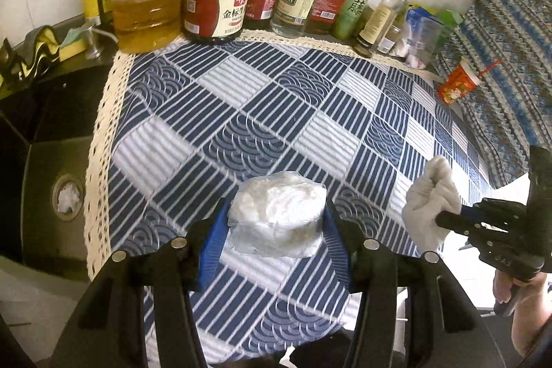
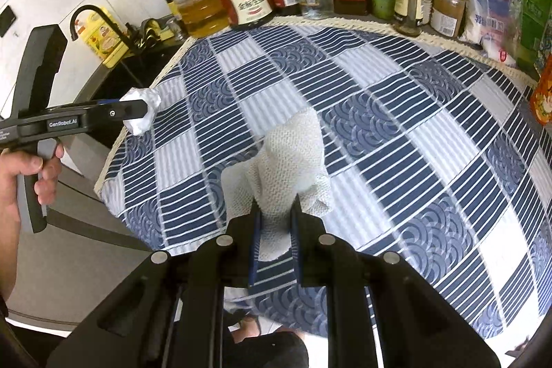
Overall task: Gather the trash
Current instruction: 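Lift both held tissues off the cloth and carry them down over the bin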
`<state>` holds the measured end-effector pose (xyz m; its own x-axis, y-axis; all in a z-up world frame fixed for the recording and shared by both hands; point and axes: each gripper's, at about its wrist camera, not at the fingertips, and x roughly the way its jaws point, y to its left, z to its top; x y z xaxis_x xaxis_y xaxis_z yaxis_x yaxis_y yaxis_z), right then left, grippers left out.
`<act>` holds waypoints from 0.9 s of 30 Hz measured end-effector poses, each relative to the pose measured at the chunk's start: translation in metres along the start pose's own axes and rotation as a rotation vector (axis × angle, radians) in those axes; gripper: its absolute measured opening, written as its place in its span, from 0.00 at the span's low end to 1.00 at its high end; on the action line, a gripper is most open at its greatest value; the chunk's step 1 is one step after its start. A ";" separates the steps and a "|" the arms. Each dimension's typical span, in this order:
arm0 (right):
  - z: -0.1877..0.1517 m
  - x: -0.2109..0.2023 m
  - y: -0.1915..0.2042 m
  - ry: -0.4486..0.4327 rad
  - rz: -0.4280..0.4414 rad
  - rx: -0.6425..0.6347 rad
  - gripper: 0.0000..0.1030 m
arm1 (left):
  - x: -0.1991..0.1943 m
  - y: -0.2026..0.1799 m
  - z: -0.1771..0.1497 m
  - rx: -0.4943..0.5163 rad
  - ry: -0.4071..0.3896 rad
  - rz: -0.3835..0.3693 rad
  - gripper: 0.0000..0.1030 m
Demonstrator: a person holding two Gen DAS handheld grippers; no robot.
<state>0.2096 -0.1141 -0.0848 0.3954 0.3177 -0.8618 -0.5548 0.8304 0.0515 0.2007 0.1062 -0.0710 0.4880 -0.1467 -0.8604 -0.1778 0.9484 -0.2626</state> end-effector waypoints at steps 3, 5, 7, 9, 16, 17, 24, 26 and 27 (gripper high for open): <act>-0.010 0.000 0.016 0.004 -0.001 -0.002 0.16 | -0.010 0.003 -0.016 0.003 -0.004 -0.012 0.50; -0.016 -0.001 0.026 0.004 -0.002 -0.003 0.16 | -0.016 0.006 -0.025 0.005 -0.008 -0.016 0.50; -0.021 -0.002 0.036 0.002 -0.002 -0.004 0.16 | -0.022 0.009 -0.033 0.005 -0.012 -0.019 0.50; -0.026 -0.004 0.045 -0.002 -0.003 -0.005 0.16 | -0.030 0.014 -0.042 0.003 -0.018 -0.023 0.50; -0.043 -0.007 0.078 -0.015 0.007 -0.001 0.16 | -0.050 0.022 -0.071 0.012 -0.032 -0.040 0.50; -0.046 -0.007 0.083 -0.015 0.008 -0.002 0.16 | -0.053 0.023 -0.077 0.010 -0.032 -0.046 0.50; -0.063 -0.007 0.116 -0.012 0.017 -0.014 0.16 | -0.066 0.035 -0.108 -0.002 -0.034 -0.065 0.50; -0.067 -0.006 0.123 -0.008 0.018 -0.016 0.16 | -0.069 0.038 -0.117 -0.007 -0.033 -0.070 0.50; -0.070 -0.005 0.127 -0.007 0.020 -0.017 0.16 | -0.070 0.039 -0.121 -0.010 -0.033 -0.072 0.50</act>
<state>0.0862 -0.0423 -0.1092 0.3888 0.3373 -0.8573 -0.5750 0.8159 0.0602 0.0567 0.1200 -0.0740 0.5277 -0.2050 -0.8243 -0.1495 0.9328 -0.3278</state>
